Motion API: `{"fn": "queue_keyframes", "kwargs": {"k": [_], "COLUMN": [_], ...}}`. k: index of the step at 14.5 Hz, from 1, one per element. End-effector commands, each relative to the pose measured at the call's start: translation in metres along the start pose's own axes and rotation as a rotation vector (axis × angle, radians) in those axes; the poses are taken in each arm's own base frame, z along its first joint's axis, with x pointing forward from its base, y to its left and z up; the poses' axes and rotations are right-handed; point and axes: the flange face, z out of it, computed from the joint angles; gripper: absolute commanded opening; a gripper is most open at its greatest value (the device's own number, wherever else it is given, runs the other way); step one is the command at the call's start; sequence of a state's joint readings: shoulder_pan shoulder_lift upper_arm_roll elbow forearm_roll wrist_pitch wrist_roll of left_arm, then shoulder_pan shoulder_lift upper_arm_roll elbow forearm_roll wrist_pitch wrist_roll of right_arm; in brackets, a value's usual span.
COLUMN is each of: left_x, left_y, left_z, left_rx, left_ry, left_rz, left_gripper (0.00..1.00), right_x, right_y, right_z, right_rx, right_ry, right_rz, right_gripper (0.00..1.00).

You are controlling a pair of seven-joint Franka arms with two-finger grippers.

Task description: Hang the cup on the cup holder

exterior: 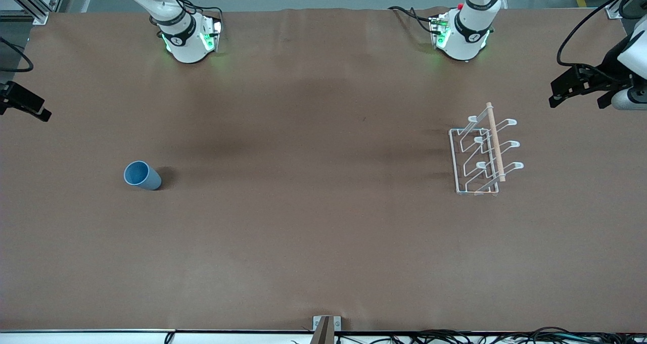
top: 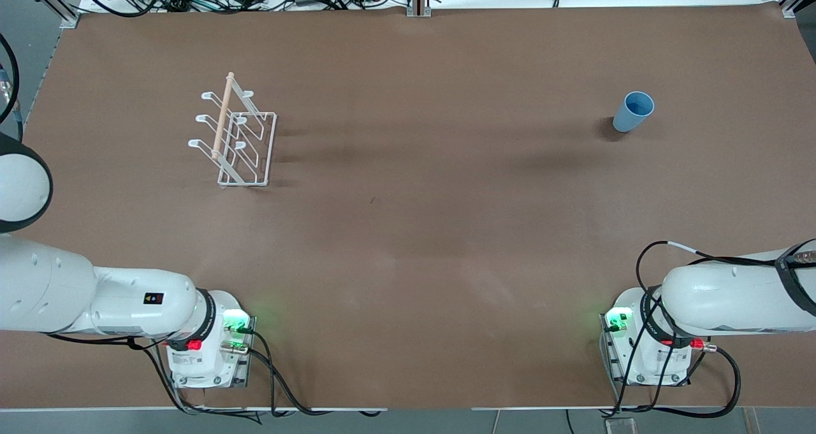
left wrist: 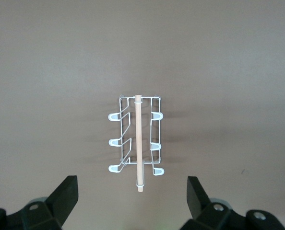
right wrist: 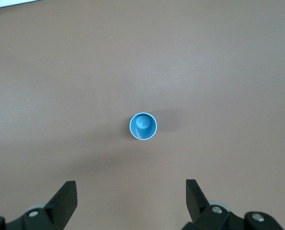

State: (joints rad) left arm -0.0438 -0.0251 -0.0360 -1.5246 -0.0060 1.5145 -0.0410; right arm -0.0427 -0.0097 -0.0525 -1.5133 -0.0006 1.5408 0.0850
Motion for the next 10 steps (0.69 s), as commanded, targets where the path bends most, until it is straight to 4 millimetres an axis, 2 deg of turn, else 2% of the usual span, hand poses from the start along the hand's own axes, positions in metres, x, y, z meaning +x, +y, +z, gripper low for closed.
{"fn": "queue_keyframes", "kwargs": {"k": [1, 5, 8, 10], "left_x": [0.000, 0.000, 0.000, 0.010], "left_y": [0.000, -0.002, -0.005, 0.002], "left_z": [-0.004, -0.006, -0.017, -0.005], "left_rx": [0.001, 0.000, -0.012, 0.006], "left_ry": [0.002, 0.005, 0.028, 0.008], "left_rz": [-0.008, -0.011, -0.015, 0.011], "left_gripper": [1.00, 1.00, 1.00, 1.00], "right_x": [-0.001, -0.001, 0.000, -0.001], "right_y": [0.004, 0.004, 0.010, 0.018], "right_z": [0.000, 0.000, 0.006, 0.017], "right_rx": [-0.009, -0.008, -0.010, -0.012], "right_ry": [0.000, 0.006, -0.009, -0.040], "right_rz": [0.001, 0.001, 0.009, -0.008], "right_gripper": [1.00, 1.00, 1.00, 1.00]}}
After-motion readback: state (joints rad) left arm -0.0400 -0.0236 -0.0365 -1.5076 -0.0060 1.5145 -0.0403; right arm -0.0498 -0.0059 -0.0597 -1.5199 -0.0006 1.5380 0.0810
